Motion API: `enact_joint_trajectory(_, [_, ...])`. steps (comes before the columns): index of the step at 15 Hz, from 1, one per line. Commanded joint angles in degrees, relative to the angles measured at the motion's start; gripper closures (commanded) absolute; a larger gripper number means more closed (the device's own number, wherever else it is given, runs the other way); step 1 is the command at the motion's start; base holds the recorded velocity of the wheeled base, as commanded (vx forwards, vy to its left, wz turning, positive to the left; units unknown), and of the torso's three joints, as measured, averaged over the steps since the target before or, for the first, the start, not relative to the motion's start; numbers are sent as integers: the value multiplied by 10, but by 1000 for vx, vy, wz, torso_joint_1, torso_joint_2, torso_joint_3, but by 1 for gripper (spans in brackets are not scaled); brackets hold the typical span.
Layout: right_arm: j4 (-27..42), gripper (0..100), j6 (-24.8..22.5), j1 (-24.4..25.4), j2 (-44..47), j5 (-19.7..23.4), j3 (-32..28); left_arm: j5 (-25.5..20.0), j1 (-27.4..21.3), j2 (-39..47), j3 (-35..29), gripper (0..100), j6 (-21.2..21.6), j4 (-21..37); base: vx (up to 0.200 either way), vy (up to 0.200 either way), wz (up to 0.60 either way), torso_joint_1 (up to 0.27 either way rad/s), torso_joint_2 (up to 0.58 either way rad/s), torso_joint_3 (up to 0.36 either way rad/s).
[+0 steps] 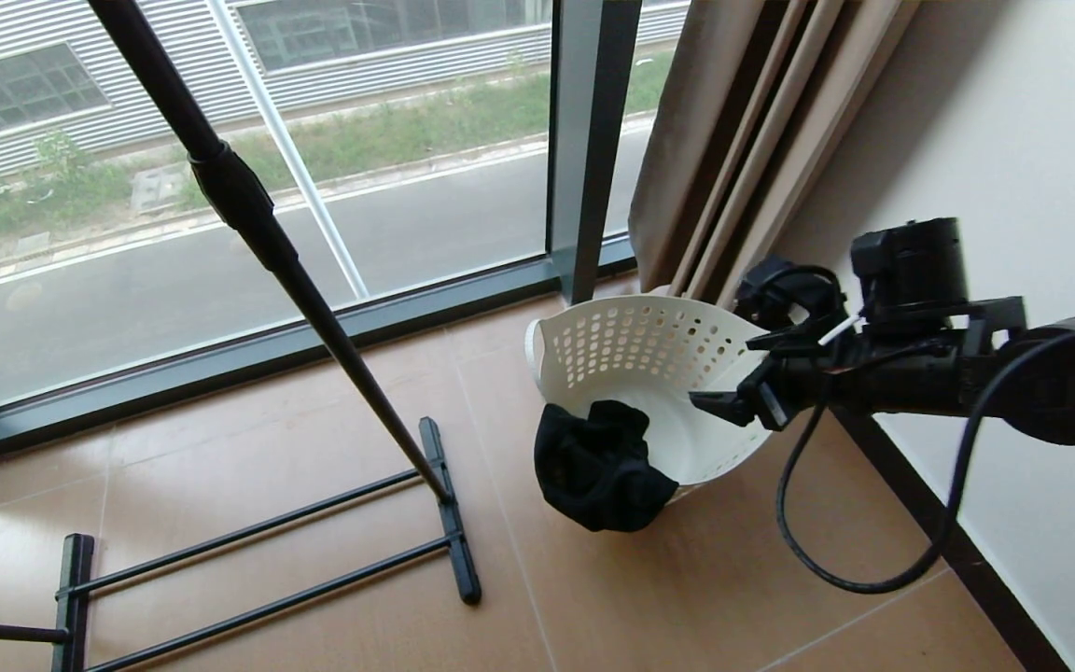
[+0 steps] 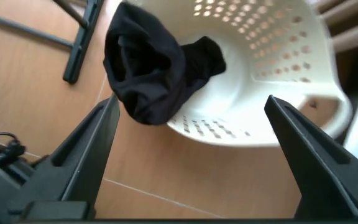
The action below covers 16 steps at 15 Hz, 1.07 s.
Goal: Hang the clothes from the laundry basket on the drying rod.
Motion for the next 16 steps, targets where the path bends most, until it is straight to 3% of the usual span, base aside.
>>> enact_joint_trajectory(1, [0,0,-8,11,136,-3,-75,0,0,1,0,0,0,0,0,0,0,0,0,0])
enact_joint_trajectory(7, [29,0,-21,24,262,-4,-215,0,0,1,0,0,0,0,0,0,0,0,0,0])
enact_joint_trajectory(10, [31,0,-19,23,331,-27,-289,0,0,1,0,0,0,0,0,0,0,0,0,0])
enact_joint_trajectory(16, [60,0,-10,13,393,-43,-366,0,0,1,0,0,0,0,0,0,0,0,0,0])
